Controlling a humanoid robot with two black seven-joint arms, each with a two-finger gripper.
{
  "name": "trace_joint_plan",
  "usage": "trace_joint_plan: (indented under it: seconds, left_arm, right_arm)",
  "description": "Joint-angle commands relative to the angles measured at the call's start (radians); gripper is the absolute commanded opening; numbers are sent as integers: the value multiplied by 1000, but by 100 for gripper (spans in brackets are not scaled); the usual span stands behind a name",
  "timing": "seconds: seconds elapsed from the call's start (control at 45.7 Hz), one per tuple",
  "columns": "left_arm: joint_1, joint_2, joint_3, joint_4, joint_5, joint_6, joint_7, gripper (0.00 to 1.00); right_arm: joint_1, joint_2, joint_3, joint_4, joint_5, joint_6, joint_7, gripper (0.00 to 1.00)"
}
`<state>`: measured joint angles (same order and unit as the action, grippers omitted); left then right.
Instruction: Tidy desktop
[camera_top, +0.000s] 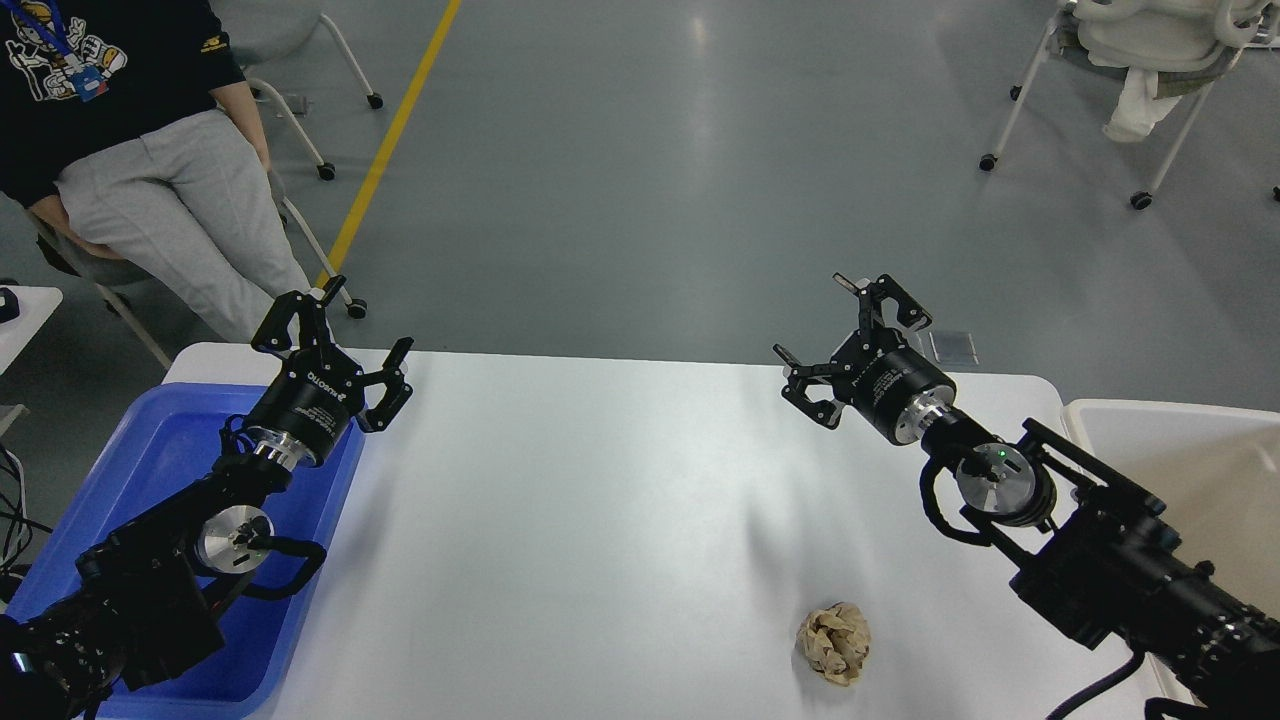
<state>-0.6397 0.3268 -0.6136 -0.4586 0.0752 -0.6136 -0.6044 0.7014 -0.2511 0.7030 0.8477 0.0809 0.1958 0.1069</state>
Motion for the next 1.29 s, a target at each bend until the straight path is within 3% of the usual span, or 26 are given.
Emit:
trace_joint_plan:
  seconds: [0.0, 0.372, 0.7, 0.875, 1.072, 1.269]
  left_arm:
    - [0, 0, 0, 0, 0, 0, 0, 100]
    - [0, 0, 0, 0, 0, 0, 0, 100]
    - [0, 0, 0, 0, 0, 0, 0, 100]
    - [-2, 0, 0, 0, 0, 0, 0, 100]
    - [-2, 0, 0, 0, 0, 0, 2, 100]
    - [-2, 0, 0, 0, 0, 0, 2, 100]
  right_arm:
    - [12, -163, -48, 332, -128, -84, -4, 100]
    - [266, -356, -434, 493, -150, -210, -15, 100]
    - [628, -488, -833, 531, -145, -223, -56, 100]
    - [831, -482, -1177, 577, -133, -269, -47, 100]
    - [929, -442, -1405, 675, -136, -380, -44, 100]
    - [940, -344, -1576, 742, -147, -493, 7, 100]
